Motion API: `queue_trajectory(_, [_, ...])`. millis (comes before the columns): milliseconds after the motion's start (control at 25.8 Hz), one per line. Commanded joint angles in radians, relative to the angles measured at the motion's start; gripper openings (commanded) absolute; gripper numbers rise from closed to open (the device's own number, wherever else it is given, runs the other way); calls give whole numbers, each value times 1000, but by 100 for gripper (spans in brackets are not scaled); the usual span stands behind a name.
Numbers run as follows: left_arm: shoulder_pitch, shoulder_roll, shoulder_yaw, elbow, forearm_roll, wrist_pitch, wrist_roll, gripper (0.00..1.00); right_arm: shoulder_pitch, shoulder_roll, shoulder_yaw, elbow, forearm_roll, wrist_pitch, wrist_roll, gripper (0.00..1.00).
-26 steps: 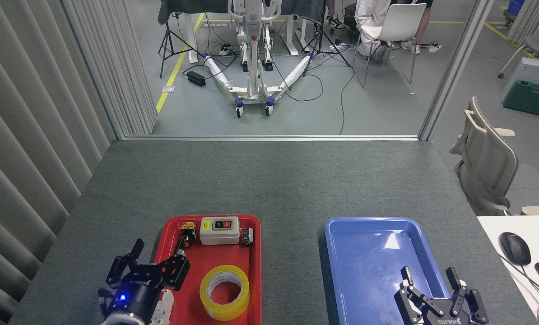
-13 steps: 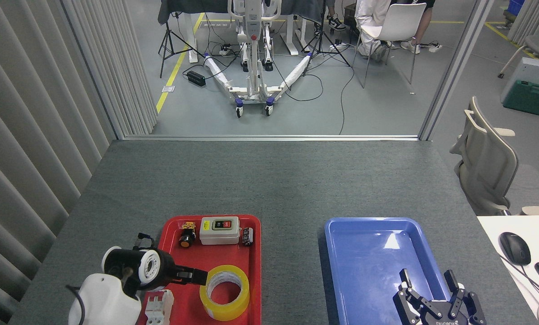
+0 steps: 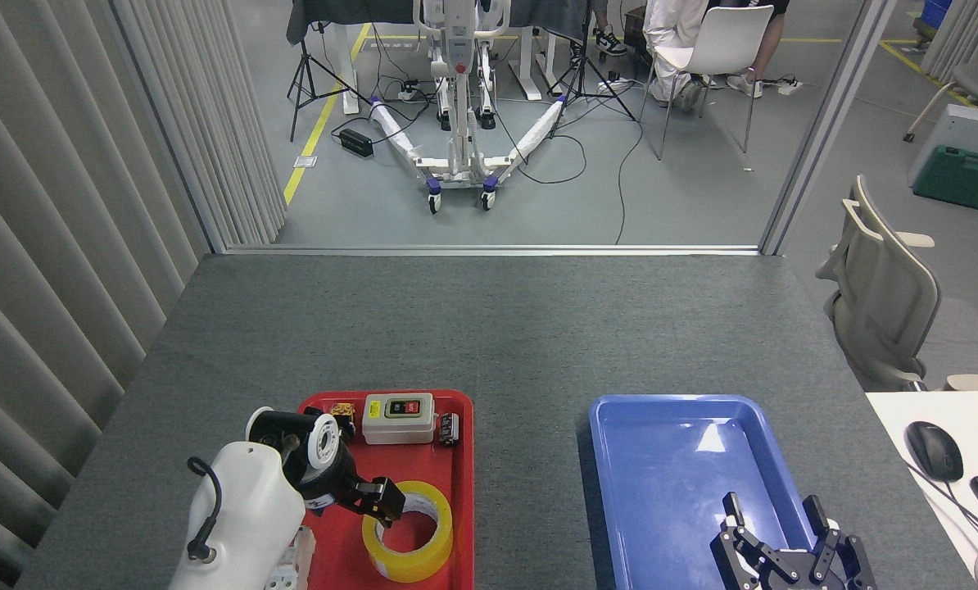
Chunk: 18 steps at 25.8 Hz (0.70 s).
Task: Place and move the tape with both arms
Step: 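Reach the left gripper to the yellow tape roll and grasp it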
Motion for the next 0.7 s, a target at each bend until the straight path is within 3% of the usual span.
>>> queue_trajectory(0, [-25,-24,-4,27,-2,-3,4,99,0,6,0,22,0,-3,-2,100])
queue_trajectory(194, [-34,-30,-4,85,-8,-3,20,82,0,5,-2,25,0,-3,-2,100])
queue_trajectory(504, [-49,-35,-4,190,-10,-3,69,70,0,8,0,25,0,-4,-4,100])
queue_trajectory(660, [-49,-39,-7,193,-8,-3,135,24,0,8,0,25,0,-4,-4,100])
